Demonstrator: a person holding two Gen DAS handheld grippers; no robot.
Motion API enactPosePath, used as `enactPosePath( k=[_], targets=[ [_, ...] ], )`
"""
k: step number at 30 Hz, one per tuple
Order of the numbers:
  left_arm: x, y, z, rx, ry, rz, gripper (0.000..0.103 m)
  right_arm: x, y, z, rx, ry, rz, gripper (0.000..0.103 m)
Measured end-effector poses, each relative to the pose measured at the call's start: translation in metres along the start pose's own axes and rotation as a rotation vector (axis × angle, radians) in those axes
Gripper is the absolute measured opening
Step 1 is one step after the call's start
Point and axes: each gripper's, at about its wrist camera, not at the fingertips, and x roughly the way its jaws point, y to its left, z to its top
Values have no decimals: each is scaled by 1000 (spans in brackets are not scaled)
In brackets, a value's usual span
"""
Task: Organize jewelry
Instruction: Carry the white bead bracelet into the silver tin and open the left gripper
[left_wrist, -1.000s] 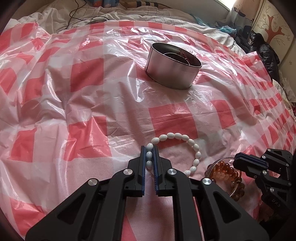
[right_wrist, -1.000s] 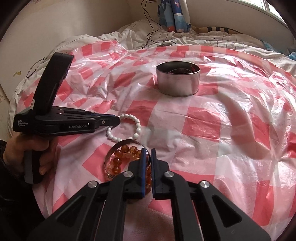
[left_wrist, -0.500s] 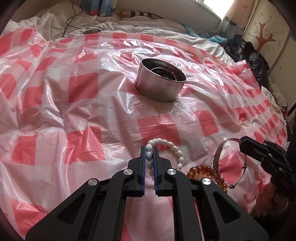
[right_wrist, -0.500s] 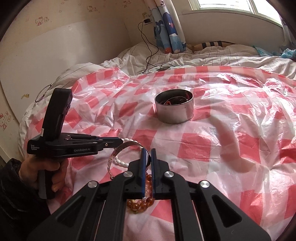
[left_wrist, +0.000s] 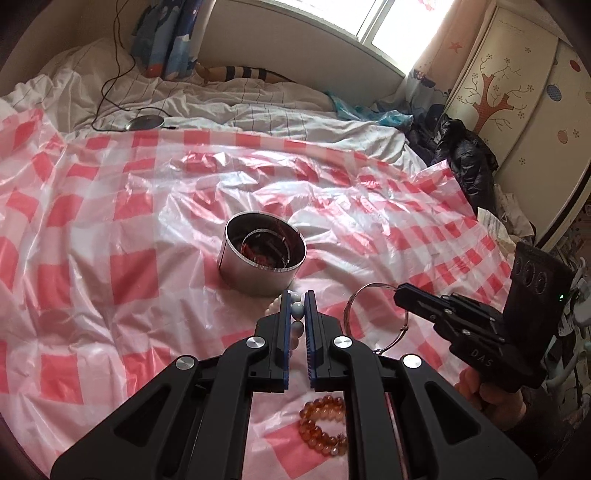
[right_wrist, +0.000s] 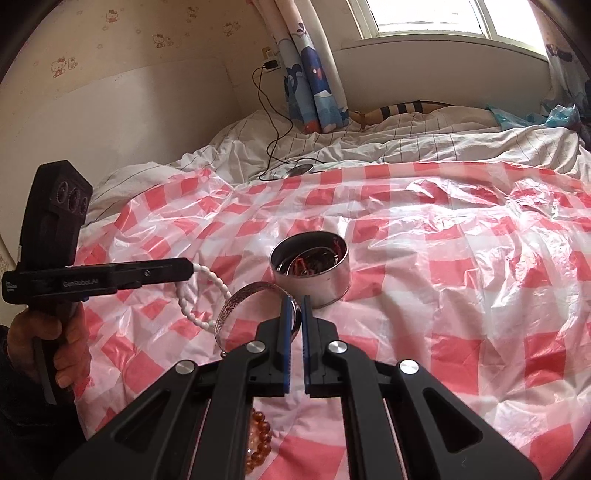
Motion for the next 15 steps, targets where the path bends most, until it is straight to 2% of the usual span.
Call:
enactPosePath(
  k=[6, 11, 13, 15],
  targets=[
    [22, -13, 45, -2, -36, -52, 6, 6, -36, 21, 67, -35, -41, 6],
    [56, -20, 65, 7, -31, -67, 7, 8, -60, 23, 130, -56, -54, 6],
    [74, -18, 67, 9, -23, -47, 7, 10, -66, 24, 147, -56, -59, 6],
    [92, -12, 67, 16, -17, 10, 7, 12, -69, 28, 151, -58, -63, 6]
  ],
)
